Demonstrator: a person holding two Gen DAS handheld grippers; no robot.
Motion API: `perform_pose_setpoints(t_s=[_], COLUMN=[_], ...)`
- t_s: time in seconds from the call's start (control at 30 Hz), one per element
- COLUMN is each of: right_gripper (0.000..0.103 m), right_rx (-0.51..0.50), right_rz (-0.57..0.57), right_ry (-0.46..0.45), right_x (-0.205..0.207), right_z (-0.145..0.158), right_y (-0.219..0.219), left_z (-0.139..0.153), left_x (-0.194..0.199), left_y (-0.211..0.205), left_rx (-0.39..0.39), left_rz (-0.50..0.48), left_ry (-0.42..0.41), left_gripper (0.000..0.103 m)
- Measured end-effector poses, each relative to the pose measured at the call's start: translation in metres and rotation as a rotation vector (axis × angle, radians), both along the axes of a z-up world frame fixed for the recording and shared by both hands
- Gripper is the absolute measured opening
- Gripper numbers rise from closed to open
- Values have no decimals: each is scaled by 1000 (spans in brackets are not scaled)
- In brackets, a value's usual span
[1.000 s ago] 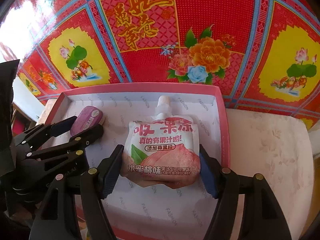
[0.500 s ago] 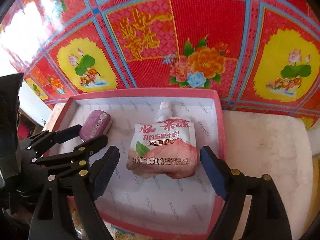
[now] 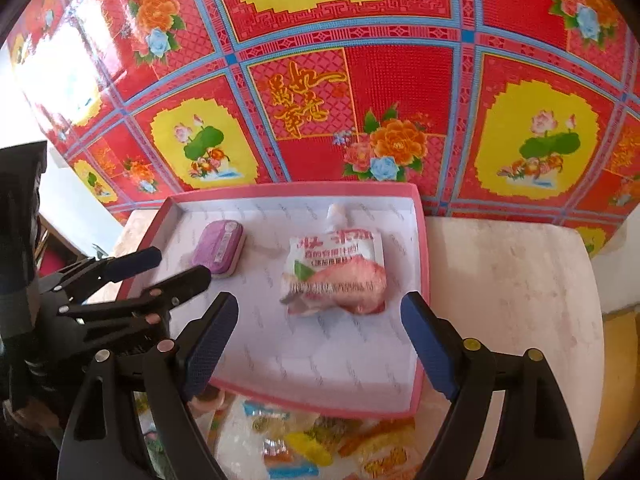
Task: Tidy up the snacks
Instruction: 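Open the left tool on the tin while the right tool releases the pouch in the tray, then grasp the wrapped candy pack with the left tool while the right tool grasps the green pea bag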
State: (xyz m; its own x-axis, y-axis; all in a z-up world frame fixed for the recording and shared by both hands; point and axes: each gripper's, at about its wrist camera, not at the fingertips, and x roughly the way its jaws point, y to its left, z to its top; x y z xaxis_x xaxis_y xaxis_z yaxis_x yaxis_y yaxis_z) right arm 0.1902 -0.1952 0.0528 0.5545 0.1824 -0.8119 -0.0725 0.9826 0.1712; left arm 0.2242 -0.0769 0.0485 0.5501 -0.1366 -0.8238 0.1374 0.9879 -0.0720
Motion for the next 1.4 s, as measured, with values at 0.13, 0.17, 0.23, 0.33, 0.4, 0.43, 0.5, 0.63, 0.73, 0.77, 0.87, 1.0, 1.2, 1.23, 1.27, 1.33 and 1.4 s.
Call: perform_pose_setpoints(t_s=[0.13,0.17,0.23,0.33,0.4,0.43,0.5,0.63,0.73,0.77,0.87,1.0,1.2,1.23,1.27,1.33,1.4], right_gripper=[85,85,85,85,85,85,85,85,85,85,85,85,85,85,85,85,85], right_rx=[6,6,5,7,8,9,10,15,15,16,14,14,15,15,16,20,17], right_rz=[9,13,20,28,34,39,45,51,55,56,58,62,54,51,47,42,38], right_ry=[2,2,-1,-2,1,1,0,-2,-6,-8,-11,-7,-5,-1,3,8,9], right_x=[-8,-9,-13,-20,-25,-27,-32,-42,-50,-52,-59,-68,-81,-83,-84,-87,-89], right_z=[2,2,5,7,7,7,7,8,11,11,12,12,12,12,12,12,12], right_y=[6,8,11,15,18,20,22,28,30,31,35,40,42,42,41,41,41], left_z=[-2,-2,1,4,7,10,10,10,9,8,7,7,5,5,5,5,5], left_x=[-27,-29,-33,-40,-47,-52,-56,-64,-69,-71,-77,-88,-103,-105,-108,-114,-120], left_y=[23,25,30,35,38,42,43,44,41,41,41,44,56,57,60,65,71], left_rx=[-8,-12,-20,-26,-24,-21,-17,-23,-25,-26,-22,-19,-25,-26,-26,-27,-23], left_rz=[-3,-2,2,14,16,15,12,17,19,20,20,25,47,48,49,52,61], left_ry=[0,0,5,1,-9,-13,-13,-10,-8,-7,-1,2,10,11,11,7,7], left_gripper=[71,71,71,71,71,71,71,71,71,71,71,71,71,71,71,71,71])
